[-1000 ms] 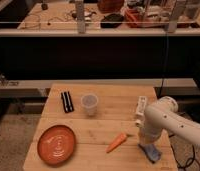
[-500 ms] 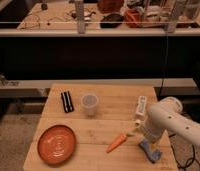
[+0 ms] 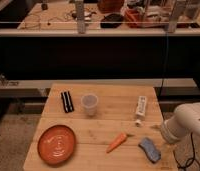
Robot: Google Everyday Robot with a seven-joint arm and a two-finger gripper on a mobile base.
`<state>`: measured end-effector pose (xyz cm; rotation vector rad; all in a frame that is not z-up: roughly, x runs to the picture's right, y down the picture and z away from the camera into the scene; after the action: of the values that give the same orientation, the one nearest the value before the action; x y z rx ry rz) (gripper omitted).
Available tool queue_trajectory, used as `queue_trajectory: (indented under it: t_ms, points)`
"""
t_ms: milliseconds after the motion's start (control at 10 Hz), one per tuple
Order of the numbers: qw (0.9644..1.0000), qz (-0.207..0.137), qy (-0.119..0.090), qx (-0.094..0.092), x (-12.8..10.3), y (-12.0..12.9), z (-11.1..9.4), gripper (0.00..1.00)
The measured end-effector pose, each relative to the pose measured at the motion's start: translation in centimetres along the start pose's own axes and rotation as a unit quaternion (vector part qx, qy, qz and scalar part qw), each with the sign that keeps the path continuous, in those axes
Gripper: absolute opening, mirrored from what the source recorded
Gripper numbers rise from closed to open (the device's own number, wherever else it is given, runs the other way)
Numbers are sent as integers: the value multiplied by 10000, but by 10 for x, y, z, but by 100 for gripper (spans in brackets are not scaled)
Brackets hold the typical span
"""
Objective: Place the white sponge in the ceramic bowl
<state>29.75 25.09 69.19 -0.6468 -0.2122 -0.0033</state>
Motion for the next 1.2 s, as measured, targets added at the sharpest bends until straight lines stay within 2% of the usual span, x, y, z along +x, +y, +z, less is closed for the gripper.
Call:
queue_trajectory:
  t_ms: [100,200,500,700,900,1000,1200]
  points:
    - [9996,275,-29,24,-2,0,6,80]
    - [9994,343,-19,30,-7,0,13,80]
    - [9995,259,157,-17,-32,-7,40,80]
    - [9988,407,256,-6,-28,-6,53,80]
    - [9974,685,214,47,-22,-2,56,80]
    - [9952,955,187,79,-18,2,58,80]
    - [9929,1174,164,123,-15,7,62,80]
